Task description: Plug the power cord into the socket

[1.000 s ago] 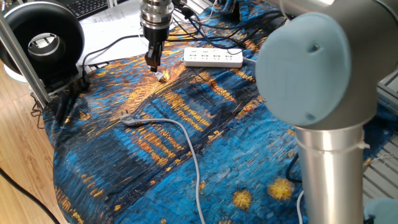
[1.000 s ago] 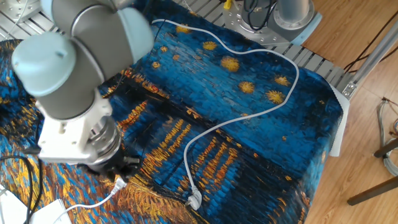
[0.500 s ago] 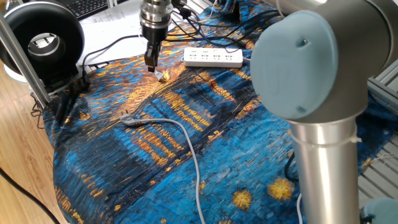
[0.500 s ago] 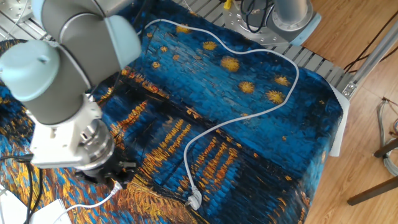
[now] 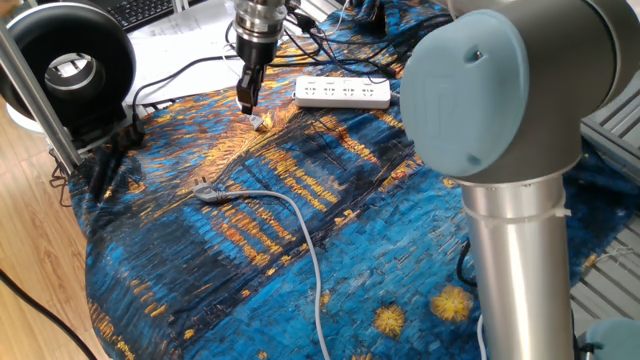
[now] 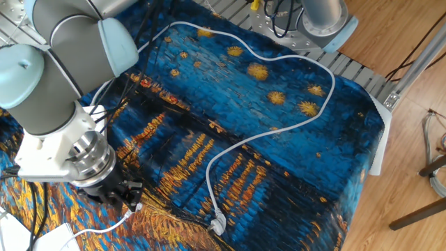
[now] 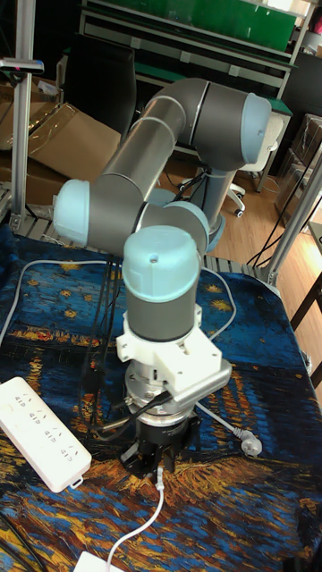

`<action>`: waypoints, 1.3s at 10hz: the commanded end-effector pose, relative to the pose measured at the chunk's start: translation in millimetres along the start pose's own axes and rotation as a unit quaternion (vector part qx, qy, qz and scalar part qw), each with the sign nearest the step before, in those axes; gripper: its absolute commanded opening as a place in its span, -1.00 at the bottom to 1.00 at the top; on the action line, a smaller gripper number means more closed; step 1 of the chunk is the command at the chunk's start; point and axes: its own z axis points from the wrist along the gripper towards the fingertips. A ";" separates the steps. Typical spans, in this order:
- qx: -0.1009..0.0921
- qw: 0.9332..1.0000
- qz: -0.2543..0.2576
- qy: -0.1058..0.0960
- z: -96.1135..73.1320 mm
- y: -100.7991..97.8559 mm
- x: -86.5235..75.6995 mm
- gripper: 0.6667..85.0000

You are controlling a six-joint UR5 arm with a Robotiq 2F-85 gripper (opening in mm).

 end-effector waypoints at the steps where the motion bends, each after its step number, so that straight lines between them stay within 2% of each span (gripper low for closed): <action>1: -0.003 1.000 0.009 -0.004 2.9 -8.5 6.9 -0.23; 2: -0.005 1.000 0.010 -0.006 4.4 -8.0 6.1 -0.24; 6: -0.036 0.999 0.028 -0.021 12.9 6.4 -3.7 -0.24; 13: -0.033 0.999 0.021 -0.029 20.2 3.3 -6.2 -0.24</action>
